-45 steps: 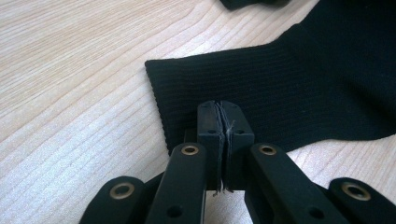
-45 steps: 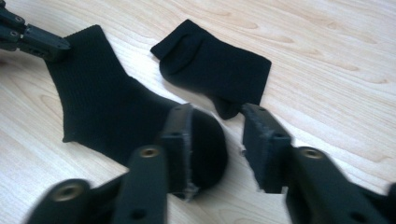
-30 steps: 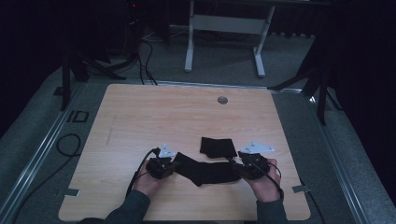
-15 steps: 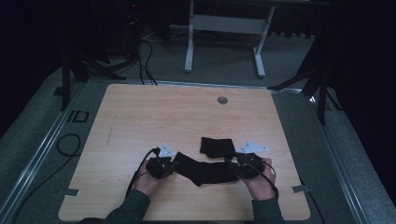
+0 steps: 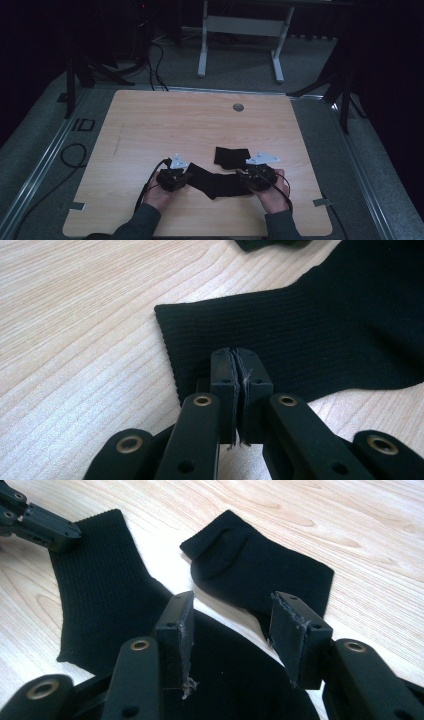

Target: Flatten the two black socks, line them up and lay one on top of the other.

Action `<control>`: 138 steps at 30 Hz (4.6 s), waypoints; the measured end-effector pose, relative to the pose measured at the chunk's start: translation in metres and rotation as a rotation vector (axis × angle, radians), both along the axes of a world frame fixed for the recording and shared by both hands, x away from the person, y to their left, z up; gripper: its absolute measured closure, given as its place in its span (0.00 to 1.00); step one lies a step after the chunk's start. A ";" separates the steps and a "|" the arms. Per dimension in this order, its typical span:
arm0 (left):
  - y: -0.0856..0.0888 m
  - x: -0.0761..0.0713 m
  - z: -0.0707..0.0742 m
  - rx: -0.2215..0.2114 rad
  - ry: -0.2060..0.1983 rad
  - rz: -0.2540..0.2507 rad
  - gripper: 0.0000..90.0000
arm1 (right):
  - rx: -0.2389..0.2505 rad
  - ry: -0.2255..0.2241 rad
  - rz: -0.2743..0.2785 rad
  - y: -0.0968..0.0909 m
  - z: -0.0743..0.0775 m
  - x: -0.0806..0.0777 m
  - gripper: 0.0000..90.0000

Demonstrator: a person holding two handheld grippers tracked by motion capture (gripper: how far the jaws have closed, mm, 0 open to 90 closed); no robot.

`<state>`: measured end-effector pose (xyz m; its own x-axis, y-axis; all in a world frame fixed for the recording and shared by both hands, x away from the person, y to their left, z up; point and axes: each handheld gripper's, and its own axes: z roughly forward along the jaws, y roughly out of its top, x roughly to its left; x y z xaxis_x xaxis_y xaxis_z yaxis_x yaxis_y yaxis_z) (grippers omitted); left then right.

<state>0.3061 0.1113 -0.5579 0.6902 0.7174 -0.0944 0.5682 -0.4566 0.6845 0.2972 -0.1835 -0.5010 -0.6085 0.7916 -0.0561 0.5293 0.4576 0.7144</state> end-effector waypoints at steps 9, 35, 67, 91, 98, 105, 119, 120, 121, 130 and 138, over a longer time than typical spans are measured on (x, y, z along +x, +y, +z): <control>0.001 0.000 -0.001 -0.007 -0.001 0.001 0.97 | -0.019 0.011 0.042 0.014 -0.007 0.005 0.67; 0.001 -0.001 -0.001 -0.014 -0.003 0.003 0.97 | -0.051 0.212 -0.001 0.069 -0.040 0.079 0.77; 0.001 0.000 -0.002 -0.017 -0.006 0.004 0.97 | 0.106 0.125 -0.042 0.033 0.000 0.054 0.98; 0.000 -0.001 -0.001 -0.008 -0.011 0.004 0.97 | 0.188 0.060 -0.152 -0.023 0.000 0.040 0.98; 0.000 -0.001 -0.001 -0.006 -0.011 0.003 0.97 | 0.203 0.044 -0.187 -0.037 0.004 0.041 0.98; 0.000 -0.001 -0.001 -0.004 -0.011 0.003 0.97 | 0.096 0.016 -0.200 -0.045 0.002 0.039 0.98; 0.000 -0.001 -0.001 -0.008 -0.009 0.002 0.97 | -0.048 -0.025 -0.282 -0.058 0.001 0.041 0.98; 0.000 -0.001 -0.001 -0.007 -0.010 0.002 0.97 | -0.062 -0.029 -0.287 -0.058 0.001 0.041 0.98; 0.000 -0.001 -0.001 -0.008 -0.010 0.002 0.97 | -0.081 -0.033 -0.296 -0.059 0.001 0.041 0.98; 0.000 -0.001 -0.001 -0.008 -0.010 0.002 0.97 | -0.088 0.004 -0.307 -0.070 -0.001 0.042 0.96; 0.000 -0.001 -0.001 -0.011 -0.007 0.002 0.97 | -0.077 0.000 -0.372 -0.087 0.001 0.042 0.81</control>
